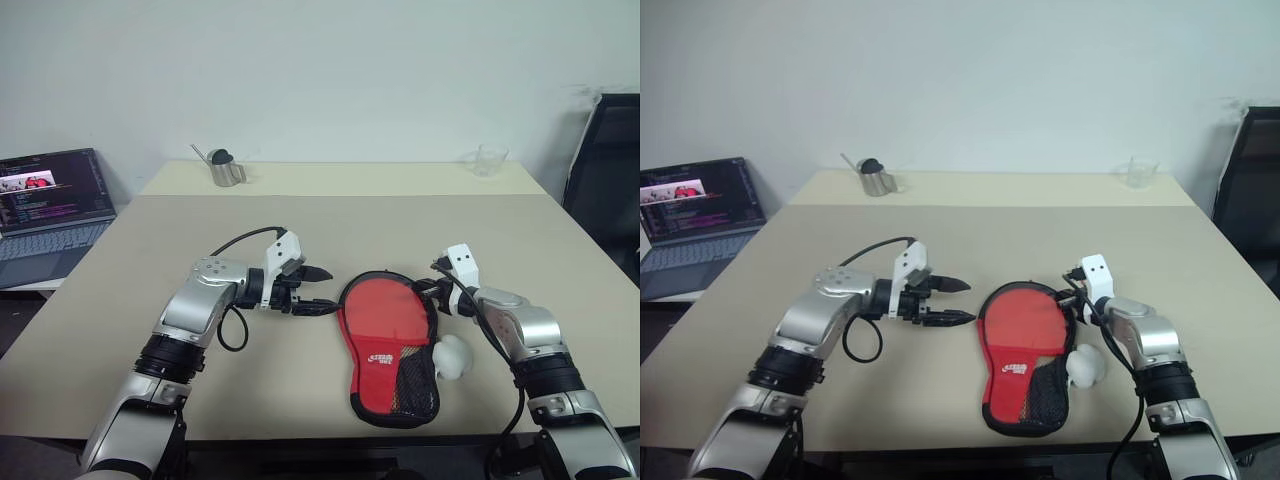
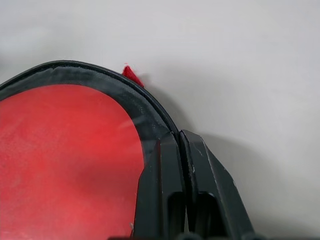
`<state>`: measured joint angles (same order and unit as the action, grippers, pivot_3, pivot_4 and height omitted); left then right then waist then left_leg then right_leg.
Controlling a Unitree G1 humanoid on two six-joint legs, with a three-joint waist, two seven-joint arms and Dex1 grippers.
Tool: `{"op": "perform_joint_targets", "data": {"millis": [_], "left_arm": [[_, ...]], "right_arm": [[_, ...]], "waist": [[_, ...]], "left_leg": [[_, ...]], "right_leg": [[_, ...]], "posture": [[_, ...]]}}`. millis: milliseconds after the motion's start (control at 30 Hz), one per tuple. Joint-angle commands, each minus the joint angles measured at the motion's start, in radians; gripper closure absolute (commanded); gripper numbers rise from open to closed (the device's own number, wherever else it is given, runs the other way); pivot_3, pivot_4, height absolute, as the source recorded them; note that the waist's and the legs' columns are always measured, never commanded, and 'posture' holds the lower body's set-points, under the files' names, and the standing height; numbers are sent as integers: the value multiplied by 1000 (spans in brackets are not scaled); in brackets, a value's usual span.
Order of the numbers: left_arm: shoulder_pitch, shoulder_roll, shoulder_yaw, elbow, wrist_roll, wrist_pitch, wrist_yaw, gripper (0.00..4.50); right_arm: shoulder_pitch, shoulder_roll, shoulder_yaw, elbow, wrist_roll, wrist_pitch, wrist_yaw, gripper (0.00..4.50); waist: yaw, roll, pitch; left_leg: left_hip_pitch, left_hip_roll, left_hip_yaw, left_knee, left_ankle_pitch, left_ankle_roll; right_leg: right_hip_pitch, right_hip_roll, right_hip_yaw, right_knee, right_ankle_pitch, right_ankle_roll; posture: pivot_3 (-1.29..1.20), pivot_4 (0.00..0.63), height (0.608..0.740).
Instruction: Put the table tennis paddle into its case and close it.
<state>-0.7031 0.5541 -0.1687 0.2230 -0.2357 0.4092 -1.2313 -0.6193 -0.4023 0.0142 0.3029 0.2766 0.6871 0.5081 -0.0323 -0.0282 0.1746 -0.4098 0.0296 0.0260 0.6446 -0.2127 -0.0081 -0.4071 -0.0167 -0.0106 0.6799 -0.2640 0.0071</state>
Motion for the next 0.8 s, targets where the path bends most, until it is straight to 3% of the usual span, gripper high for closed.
{"op": "perform_joint_targets", "data": {"millis": [33, 100, 167, 533, 733, 800], "left_arm": [[-5, 7, 3, -26, -1, -10, 5, 754], [-3, 8, 3, -24, 0, -13, 4, 754], [-4, 6, 2, -18, 2, -15, 5, 754], [-18, -6, 0, -5, 9, -20, 8, 754], [-9, 0, 3, -11, 10, -19, 8, 754], [-11, -2, 2, -6, 12, -22, 9, 754]], "right_arm": [[4, -16, -21, -54, 10, 29, 16, 4446], [13, -20, -30, -66, 16, 44, 21, 4446], [14, -19, -35, -67, 16, 45, 19, 4047], [-30, 19, -17, -3, -5, 30, 9, 552], [-26, 27, -27, -3, 15, 88, 23, 552], [-28, 35, -37, 1, 26, 105, 14, 927]], "waist": [[0, 0, 0], [1, 0, 0], [1, 0, 0], [1, 0, 0], [1, 0, 0], [1, 0, 0]], "left_leg": [[0, 0, 0, 0, 0, 0], [0, 0, 0, -1, 0, 0], [0, 0, 0, -1, 0, 0], [0, 0, 1, -2, 0, 0], [-1, 0, 1, -2, 0, 0], [-1, 0, 1, -2, 0, 0]], "right_leg": [[0, 0, 0, 0, 0, 0], [0, 0, 0, -1, 0, 0], [0, 0, 0, -1, 0, 0], [-1, 0, 0, -1, 0, 0], [-2, -1, 0, -2, 0, 0], [-2, -1, 0, -1, 0, 0]], "posture": [[0, 150, 740], [0, 150, 740], [0, 150, 740], [0, 150, 740], [0, 150, 740], [0, 150, 740]]}}
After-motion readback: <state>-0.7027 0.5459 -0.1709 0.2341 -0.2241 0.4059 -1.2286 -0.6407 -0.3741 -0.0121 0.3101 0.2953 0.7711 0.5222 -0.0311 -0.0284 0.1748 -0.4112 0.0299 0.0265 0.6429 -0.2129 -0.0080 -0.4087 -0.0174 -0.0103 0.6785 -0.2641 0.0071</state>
